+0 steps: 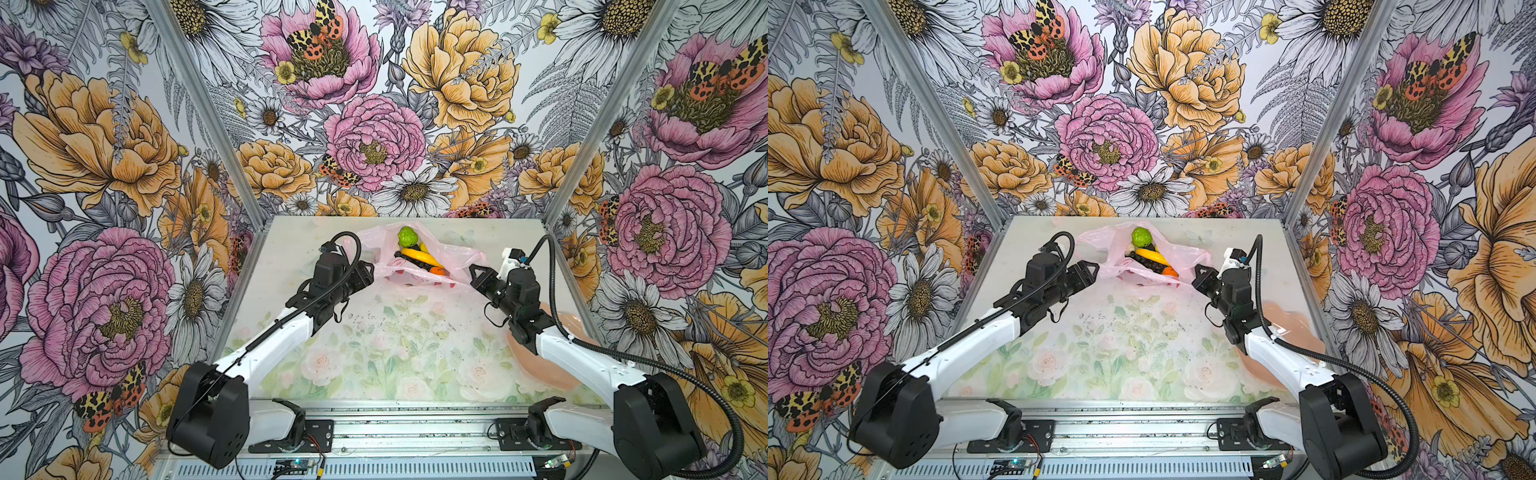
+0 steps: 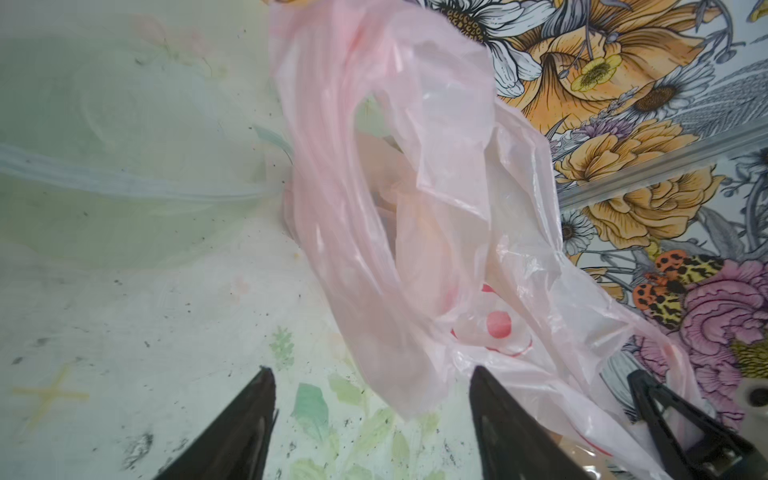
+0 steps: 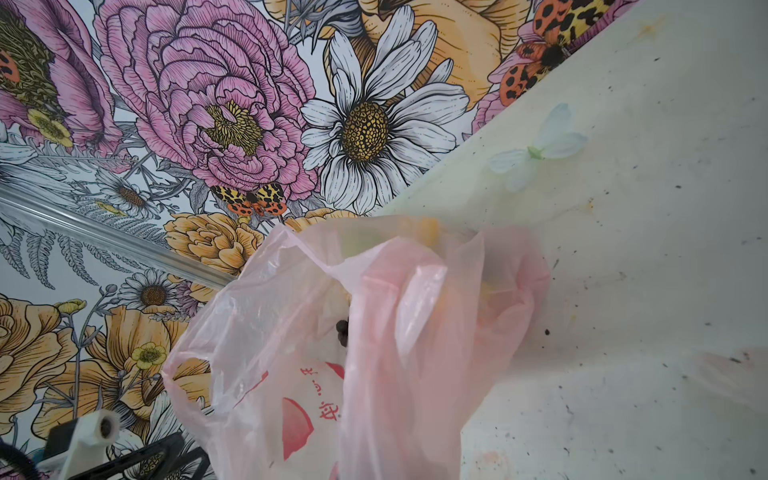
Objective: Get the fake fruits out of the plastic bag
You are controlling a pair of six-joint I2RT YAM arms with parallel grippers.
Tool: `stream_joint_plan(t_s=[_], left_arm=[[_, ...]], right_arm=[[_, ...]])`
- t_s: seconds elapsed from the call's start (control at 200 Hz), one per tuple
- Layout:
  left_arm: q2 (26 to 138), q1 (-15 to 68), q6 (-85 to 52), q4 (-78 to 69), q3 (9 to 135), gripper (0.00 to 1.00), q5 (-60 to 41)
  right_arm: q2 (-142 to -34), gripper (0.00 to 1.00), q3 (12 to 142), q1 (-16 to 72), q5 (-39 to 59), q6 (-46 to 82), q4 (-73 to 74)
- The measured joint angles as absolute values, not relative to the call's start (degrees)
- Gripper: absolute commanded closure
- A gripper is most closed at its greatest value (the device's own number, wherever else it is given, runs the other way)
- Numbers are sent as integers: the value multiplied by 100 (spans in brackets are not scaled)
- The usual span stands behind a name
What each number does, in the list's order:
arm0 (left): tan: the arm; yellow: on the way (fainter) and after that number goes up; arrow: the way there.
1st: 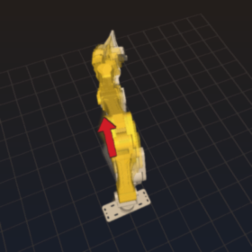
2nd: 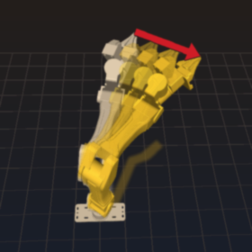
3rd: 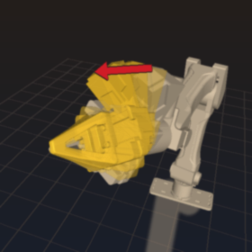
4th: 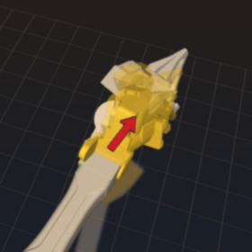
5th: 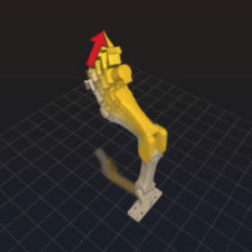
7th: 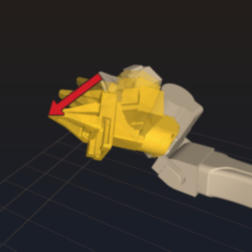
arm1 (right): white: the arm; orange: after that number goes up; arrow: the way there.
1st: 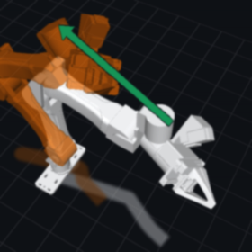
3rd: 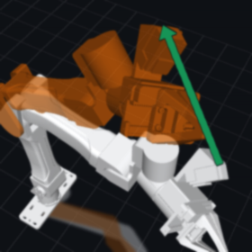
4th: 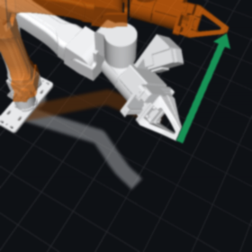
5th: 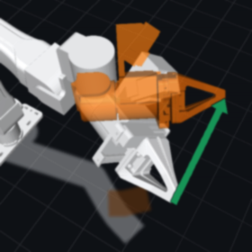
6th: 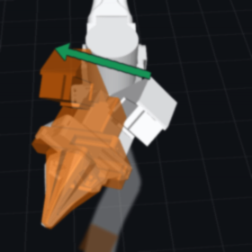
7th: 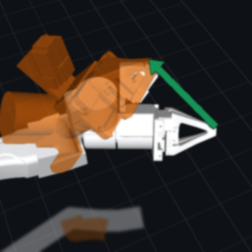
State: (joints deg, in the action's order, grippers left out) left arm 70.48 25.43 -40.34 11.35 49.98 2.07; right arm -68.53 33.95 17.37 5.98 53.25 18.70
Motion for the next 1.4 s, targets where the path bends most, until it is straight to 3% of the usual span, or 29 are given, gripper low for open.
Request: stream_joint_plan(t_s=[0.15,0.285,0.42,0.671,0.886,1.166,1.401], left_arm=[[6541,3194,-3579,2552,6029,17,1415],[6956,3887,-3170,3417,7454,19,1984],[8202,4224,-2969,3822,8997,20,1940],[11194,4086,-2867,4856,10947,20,1804],[12438,3918,-2803,5636,11456,15,2167],[12409,3798,-2853,5922,11347,3,2814],[12407,3544,-2915,5870,11212,4,2762]], right_arm=[[-6895,100,3395,1898,563,5113,1826],[-6910,100,3395,2062,491,4936,1737],[-6910,100,3395,2152,410,4814,1710],[-6742,100,3395,2338,263,4624,1693],[-6639,100,3385,2534,259,4488,1695],[-6628,100,3197,2589,257,4379,1647],[-6628,100,3087,2722,259,4331,1647]])
